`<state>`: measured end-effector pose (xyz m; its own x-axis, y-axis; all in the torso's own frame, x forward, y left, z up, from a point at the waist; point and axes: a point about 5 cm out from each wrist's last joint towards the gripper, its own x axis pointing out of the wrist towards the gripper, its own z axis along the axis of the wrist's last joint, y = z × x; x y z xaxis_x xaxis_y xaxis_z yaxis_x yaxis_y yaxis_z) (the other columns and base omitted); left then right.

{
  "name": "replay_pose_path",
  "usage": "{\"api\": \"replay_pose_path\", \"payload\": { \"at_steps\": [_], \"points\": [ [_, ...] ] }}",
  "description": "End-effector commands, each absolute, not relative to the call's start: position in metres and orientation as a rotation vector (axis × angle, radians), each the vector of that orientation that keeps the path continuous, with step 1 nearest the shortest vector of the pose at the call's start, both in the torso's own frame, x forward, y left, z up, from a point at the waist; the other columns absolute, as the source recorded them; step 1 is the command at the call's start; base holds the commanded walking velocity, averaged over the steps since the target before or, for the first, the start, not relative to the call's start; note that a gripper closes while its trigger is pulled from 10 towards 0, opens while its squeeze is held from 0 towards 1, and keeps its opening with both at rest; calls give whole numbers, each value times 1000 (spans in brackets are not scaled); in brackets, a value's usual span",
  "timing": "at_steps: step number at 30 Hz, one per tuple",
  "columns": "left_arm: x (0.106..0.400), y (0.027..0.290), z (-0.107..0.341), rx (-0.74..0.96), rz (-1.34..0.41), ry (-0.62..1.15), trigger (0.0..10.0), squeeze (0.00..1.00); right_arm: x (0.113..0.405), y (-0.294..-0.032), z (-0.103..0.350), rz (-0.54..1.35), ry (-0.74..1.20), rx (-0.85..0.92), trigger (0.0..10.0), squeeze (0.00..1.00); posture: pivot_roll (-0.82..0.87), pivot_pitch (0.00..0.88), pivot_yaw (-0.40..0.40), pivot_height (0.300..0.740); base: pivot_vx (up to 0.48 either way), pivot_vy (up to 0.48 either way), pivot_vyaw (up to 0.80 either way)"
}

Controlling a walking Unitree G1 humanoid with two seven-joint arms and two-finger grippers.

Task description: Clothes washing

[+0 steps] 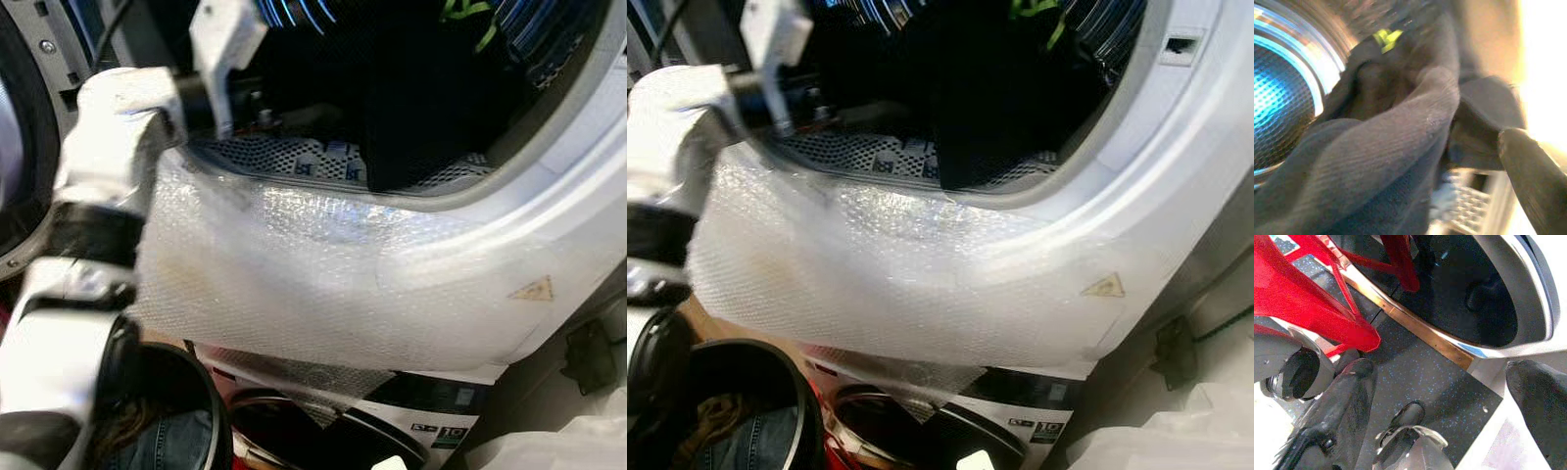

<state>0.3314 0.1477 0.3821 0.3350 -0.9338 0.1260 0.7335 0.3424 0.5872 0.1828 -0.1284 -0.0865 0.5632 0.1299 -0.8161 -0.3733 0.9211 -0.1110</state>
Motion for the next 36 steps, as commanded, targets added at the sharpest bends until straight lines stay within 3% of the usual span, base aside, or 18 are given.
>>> {"api": "replay_pose_path", "payload": {
  "at_steps": [1,7,14,19,21,24,28,36],
  "points": [
    [312,147,388,500,-1250,-535,10000,0,180,-127,-88,293,945,-266,10000,0,178,0,28,740,0,0,0],
    [285,140,379,493,-1465,-452,10000,0,181,-128,-88,293,943,-269,10000,0,179,0,21,740,0,0,0],
    [293,121,359,500,-1510,-389,10000,0,181,-128,-88,290,944,-270,10000,0,166,0,25,740,0,0,0],
    [315,113,355,373,-1455,-384,10000,0,180,-129,-88,289,947,-272,10000,0,157,0,30,740,0,0,0],
    [342,114,355,263,-1339,-405,10000,0,178,-130,-89,289,949,-274,10000,0,146,0,31,740,0,0,0],
    [358,115,362,155,-1285,-426,10000,0,177,-131,-89,290,953,-278,10000,0,142,0,30,740,0,0,0],
    [369,115,368,51,-1297,-405,10000,0,176,-132,-90,288,955,-279,10000,0,119,0,36,740,0,0,0],
    [390,108,376,-6,-1151,-398,10000,0,171,-137,-92,276,964,-281,10000,0,57,0,55,740,0,0,0]
  ]
}}
